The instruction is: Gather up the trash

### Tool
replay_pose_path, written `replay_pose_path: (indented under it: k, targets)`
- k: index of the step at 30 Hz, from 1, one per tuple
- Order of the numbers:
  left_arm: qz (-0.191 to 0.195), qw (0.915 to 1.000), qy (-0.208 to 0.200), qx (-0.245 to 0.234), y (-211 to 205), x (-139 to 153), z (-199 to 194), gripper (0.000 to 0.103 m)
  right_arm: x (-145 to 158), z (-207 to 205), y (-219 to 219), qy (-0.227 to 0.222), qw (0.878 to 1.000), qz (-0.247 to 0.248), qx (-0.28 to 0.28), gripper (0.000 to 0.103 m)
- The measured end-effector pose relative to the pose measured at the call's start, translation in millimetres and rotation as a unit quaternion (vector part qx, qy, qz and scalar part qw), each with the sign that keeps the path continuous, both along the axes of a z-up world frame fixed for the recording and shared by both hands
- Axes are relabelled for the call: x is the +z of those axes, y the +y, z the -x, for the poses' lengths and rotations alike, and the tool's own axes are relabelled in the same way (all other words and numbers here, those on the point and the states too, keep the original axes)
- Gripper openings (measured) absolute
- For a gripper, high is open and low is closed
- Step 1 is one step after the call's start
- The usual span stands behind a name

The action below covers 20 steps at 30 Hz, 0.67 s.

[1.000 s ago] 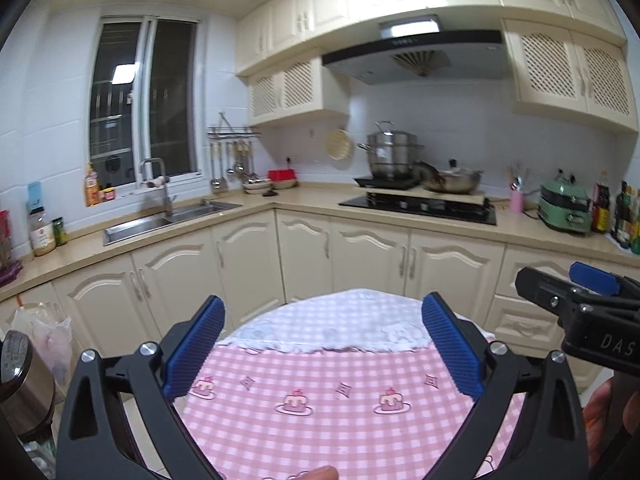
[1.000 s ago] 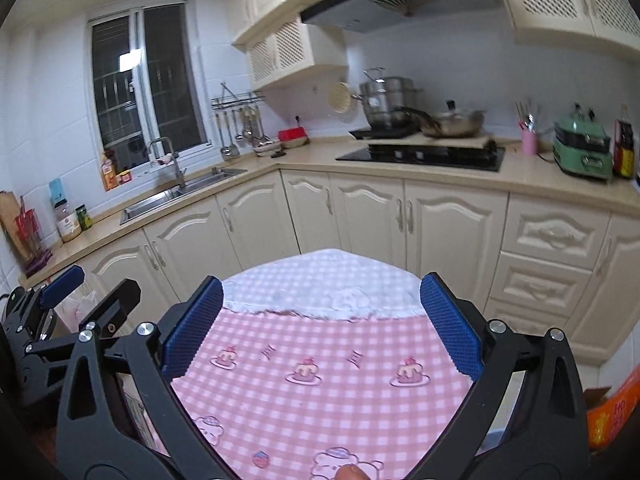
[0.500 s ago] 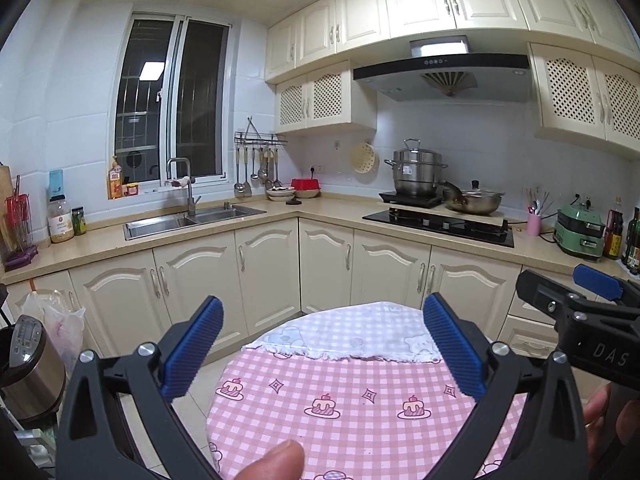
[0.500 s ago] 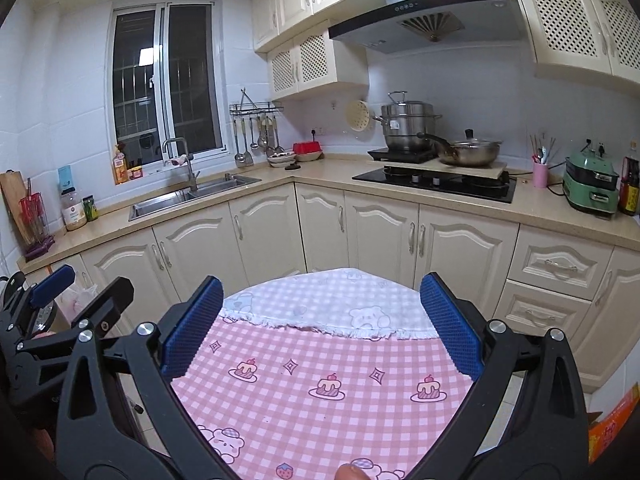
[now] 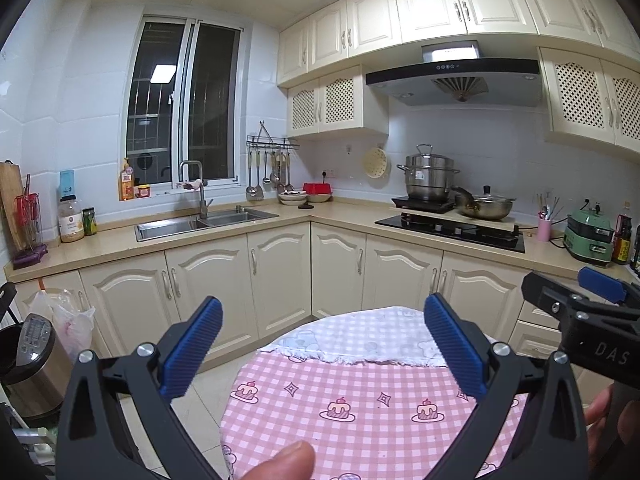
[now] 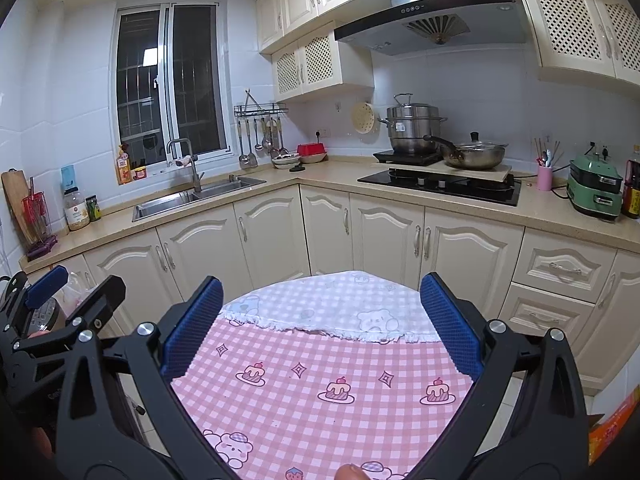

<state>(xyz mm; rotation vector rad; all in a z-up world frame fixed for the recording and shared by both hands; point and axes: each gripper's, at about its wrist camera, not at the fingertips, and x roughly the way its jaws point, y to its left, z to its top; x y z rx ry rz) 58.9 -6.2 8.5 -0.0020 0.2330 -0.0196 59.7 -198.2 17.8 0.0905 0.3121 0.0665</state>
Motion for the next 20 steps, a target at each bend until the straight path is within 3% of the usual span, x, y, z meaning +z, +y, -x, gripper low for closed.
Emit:
replay_pose_path:
  k: [9,20]
  targets:
    - [0.018,0.9998,-0.001,-0.012,4.8,0.4,-3.1,0.099,-2.3,-3.4,-2.8,0.002,1.000,-0.003,0.002,0.097]
    - [0.021,0.9997,0.001,0.008,6.2,-2.3,-9.3,0.099,-7.8,-9.0,-2.9,0.006,1.000,-0.005,0.006,0.097]
